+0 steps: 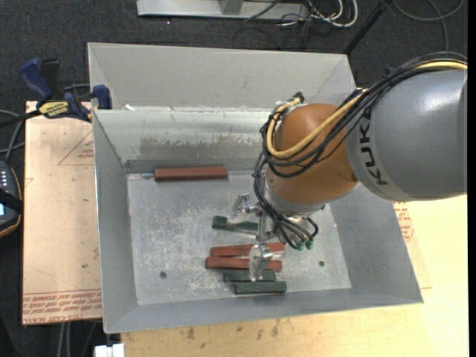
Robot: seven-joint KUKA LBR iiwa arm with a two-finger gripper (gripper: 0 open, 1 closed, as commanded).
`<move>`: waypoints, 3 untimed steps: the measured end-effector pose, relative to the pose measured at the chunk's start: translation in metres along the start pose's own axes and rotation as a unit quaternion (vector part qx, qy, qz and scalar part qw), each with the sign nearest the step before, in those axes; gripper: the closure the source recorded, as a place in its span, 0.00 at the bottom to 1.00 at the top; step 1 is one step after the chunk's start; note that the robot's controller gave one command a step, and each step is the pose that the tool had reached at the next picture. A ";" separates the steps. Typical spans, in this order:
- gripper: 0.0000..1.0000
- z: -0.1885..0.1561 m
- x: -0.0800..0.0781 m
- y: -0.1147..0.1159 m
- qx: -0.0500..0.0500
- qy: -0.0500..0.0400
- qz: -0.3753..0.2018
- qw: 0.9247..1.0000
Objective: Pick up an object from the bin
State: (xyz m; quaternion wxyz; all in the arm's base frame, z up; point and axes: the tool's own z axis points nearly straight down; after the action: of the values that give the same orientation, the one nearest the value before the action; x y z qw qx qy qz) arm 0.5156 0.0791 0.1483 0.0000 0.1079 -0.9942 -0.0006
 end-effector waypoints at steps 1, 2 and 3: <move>0.00 0.059 0.012 0.006 0.000 -0.002 0.116 0.993; 1.00 0.066 0.009 -0.010 -0.005 -0.008 0.049 0.999; 1.00 0.066 0.009 -0.010 -0.005 -0.008 0.049 0.999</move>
Offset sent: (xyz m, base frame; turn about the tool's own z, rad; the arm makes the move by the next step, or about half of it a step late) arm -0.0134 -0.0201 -0.0783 0.0986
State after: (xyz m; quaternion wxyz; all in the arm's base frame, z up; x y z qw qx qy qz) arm 0.5093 0.0672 0.0820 -0.0078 0.0593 -0.9982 -0.0062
